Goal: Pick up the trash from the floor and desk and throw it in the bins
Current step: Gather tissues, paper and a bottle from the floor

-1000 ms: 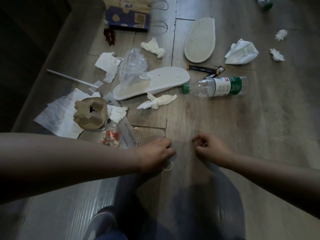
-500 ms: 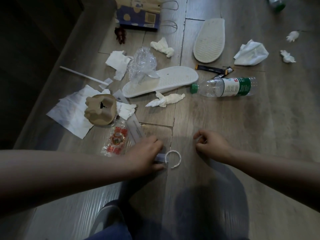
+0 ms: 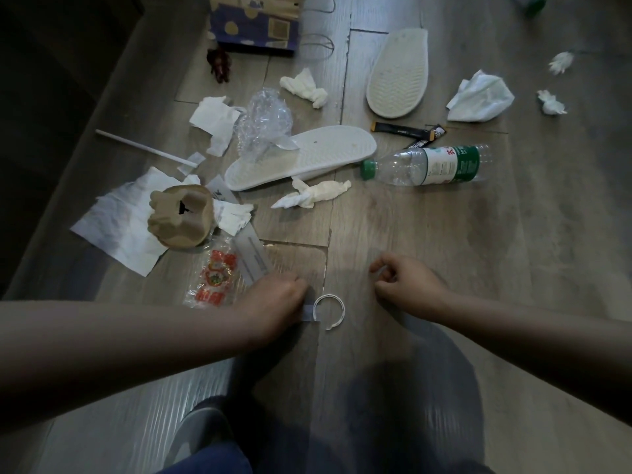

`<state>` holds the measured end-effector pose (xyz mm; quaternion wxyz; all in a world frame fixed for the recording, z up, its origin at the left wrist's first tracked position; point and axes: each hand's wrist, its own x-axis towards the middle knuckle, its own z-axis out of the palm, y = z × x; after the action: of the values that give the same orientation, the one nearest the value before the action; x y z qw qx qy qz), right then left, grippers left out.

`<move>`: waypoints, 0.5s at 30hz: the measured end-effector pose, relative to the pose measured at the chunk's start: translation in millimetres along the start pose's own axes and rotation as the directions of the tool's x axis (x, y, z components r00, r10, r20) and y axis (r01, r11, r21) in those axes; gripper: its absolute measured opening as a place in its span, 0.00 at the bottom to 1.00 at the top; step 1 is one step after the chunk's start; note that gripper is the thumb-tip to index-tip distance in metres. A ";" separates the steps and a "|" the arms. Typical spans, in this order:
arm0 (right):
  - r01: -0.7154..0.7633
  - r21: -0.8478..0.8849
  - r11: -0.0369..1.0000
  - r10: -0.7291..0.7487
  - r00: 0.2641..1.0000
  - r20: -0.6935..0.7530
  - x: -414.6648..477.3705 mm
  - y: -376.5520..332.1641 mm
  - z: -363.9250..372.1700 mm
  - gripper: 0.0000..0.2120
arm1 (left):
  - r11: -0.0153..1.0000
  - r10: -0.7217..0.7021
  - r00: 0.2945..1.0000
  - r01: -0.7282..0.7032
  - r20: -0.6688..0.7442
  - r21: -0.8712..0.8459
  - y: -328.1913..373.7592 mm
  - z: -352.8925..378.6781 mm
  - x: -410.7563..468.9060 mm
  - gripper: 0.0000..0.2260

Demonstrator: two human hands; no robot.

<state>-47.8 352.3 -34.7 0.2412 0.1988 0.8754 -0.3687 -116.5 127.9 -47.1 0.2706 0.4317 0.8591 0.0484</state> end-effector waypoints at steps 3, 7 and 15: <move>-0.006 0.011 1.000 0.006 1.000 0.009 -1.6 2.3 0.1 0.13 | 0.999 0.032 0.998 -0.032 0.054 -0.001 4.4 0.7 -1.0 0.09; 0.003 0.027 1.000 -0.003 1.000 0.018 -2.7 4.7 -0.2 0.14 | 0.990 0.137 0.981 -0.130 0.136 -0.058 6.9 -0.2 -10.3 0.10; 0.013 0.039 0.999 -0.013 1.000 -0.007 -1.2 10.4 -5.0 0.13 | 0.970 0.206 0.966 -0.223 -0.154 -0.102 31.3 -15.9 1.7 0.06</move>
<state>-42.8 362.5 -36.7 0.2321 0.1988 0.8701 -0.3866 -103.0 151.1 -24.4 0.2267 0.5008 0.8201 0.1589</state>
